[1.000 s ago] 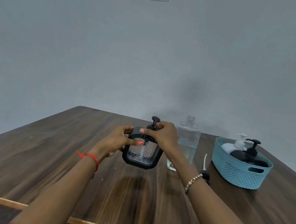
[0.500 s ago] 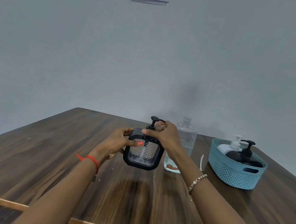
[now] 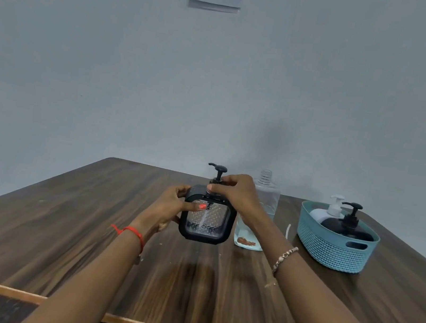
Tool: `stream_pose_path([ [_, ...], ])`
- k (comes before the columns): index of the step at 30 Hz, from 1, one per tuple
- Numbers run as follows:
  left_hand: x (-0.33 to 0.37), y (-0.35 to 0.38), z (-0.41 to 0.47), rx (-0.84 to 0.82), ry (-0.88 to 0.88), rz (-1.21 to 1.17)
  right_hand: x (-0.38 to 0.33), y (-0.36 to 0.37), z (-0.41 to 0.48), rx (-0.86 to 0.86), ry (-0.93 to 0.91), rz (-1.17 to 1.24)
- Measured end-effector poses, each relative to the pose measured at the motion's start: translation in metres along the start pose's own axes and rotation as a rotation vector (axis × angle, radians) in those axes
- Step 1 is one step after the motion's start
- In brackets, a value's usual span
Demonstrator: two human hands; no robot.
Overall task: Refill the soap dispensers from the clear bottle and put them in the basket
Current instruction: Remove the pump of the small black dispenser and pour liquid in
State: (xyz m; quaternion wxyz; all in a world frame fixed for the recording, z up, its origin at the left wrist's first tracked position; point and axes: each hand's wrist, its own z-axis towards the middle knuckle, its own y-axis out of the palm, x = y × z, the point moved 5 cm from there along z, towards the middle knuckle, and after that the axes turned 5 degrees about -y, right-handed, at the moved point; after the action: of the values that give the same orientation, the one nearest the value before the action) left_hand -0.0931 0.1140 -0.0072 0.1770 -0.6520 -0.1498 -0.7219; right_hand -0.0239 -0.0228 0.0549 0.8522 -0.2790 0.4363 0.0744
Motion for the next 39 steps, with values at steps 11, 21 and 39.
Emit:
stream_pose_path([
  [11, 0.001, 0.002, -0.006, 0.025, 0.012, 0.001, 0.003, 0.003, -0.001, -0.011, 0.000, -0.027],
  [21, 0.000, -0.005, -0.015, 0.068, -0.035, 0.035, -0.011, -0.017, 0.008, 0.188, -0.022, 0.302],
  [39, -0.012, -0.027, -0.013, 0.326, -0.039, -0.192, -0.007, -0.031, -0.042, 0.090, -0.447, 0.009],
])
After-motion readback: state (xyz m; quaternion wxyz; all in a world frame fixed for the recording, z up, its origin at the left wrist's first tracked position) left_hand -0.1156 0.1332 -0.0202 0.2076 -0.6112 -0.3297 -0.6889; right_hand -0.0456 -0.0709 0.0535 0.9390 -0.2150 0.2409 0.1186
